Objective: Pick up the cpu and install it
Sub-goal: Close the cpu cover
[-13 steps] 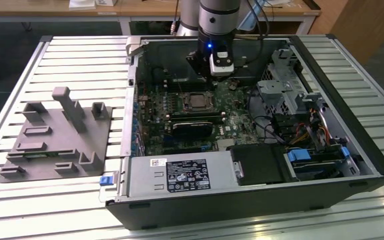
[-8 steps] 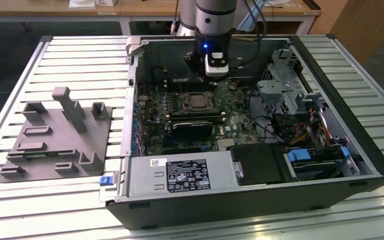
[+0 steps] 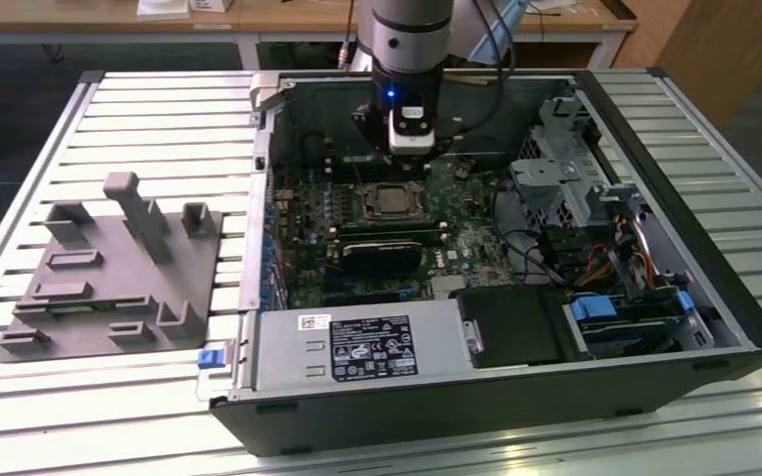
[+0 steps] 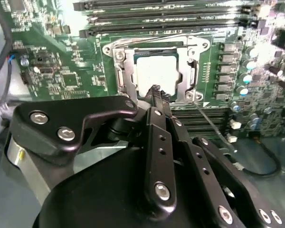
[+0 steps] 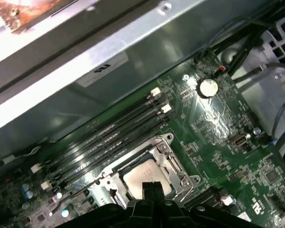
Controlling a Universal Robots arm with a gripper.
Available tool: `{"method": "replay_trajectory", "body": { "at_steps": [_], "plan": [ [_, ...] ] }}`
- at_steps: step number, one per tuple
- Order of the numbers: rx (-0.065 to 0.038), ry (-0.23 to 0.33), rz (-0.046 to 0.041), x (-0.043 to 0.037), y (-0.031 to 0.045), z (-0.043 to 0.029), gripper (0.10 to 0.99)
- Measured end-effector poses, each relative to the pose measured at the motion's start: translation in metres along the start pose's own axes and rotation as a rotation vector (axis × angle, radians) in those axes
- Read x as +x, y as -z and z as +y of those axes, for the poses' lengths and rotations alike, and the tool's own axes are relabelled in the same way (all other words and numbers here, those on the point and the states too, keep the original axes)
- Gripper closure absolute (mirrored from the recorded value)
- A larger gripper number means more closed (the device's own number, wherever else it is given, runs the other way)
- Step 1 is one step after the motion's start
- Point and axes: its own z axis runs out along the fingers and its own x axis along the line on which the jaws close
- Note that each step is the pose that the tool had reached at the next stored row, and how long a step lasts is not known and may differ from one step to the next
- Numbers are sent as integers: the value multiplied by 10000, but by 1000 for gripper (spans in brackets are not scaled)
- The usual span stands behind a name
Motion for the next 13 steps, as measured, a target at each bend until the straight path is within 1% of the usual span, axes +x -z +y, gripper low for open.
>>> {"method": "replay_trajectory", "body": {
  "at_steps": [4,6,8,11,13],
  "plan": [
    [5,-672,-34,3,-25,-3,980],
    [5,-736,-38,21,-41,-17,980],
    [5,-740,-39,69,-59,-53,980],
    [8,-740,-40,92,-89,-70,980],
    [22,-739,-49,93,-111,-72,980]
  ]
}}
